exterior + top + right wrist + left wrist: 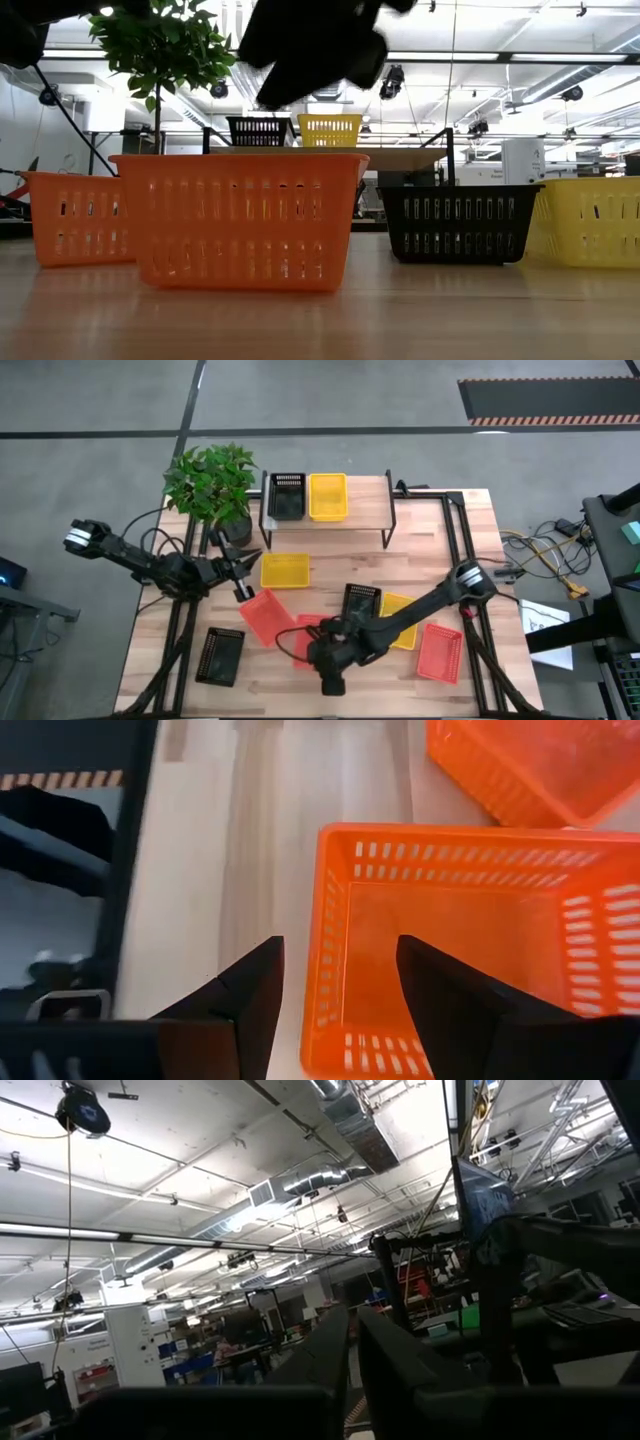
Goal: Stack baskets on shelf by color
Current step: Put the middle orange bin on the shelf
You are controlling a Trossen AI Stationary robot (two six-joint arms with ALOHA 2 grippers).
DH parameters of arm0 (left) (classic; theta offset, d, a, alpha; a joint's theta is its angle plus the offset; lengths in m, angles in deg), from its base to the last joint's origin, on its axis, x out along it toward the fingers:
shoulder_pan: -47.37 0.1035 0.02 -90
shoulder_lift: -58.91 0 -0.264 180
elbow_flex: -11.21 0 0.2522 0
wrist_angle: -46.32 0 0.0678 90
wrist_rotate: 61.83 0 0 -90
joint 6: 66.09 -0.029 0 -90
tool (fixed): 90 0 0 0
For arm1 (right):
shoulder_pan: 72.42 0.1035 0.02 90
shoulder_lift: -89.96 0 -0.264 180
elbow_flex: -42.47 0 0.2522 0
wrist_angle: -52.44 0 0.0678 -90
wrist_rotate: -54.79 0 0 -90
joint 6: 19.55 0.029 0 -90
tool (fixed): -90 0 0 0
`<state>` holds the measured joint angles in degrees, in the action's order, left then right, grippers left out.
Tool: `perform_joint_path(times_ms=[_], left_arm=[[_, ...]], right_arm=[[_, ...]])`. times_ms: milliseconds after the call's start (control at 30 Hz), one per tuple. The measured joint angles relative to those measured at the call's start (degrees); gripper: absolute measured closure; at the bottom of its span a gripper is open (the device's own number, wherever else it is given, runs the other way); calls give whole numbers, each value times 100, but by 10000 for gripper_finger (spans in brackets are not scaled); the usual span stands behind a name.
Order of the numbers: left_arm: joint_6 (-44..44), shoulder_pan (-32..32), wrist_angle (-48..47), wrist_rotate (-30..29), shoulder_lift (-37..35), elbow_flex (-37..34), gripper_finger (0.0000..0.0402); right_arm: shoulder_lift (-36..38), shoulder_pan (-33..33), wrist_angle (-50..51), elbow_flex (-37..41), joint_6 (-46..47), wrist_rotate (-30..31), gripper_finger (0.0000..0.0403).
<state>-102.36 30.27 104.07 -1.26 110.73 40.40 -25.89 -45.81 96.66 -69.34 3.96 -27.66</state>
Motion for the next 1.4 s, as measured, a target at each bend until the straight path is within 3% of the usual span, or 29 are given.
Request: perform_joint_path(times_ms=[333, 733, 1033, 1133, 1400], left_arm=[[9, -191, -1, 2, 29, -4, 391], [7, -254, -1, 2, 25, -7, 391], [4, -256, -3, 2, 31, -7, 391], [4, -256, 0, 2, 30, -7, 391], [4, -259, 5, 15, 38, -11, 391]], right_arm=[[-691, -40, 40, -592, -62, -369, 230], [-706, -192, 32, -365, -57, -414, 385], [-491, -167, 403, -629, -413, -445, 389], [-308, -143, 1075, -1013, -494, -424, 390], [163, -74, 2809, -2308, -1383, 331, 390]])
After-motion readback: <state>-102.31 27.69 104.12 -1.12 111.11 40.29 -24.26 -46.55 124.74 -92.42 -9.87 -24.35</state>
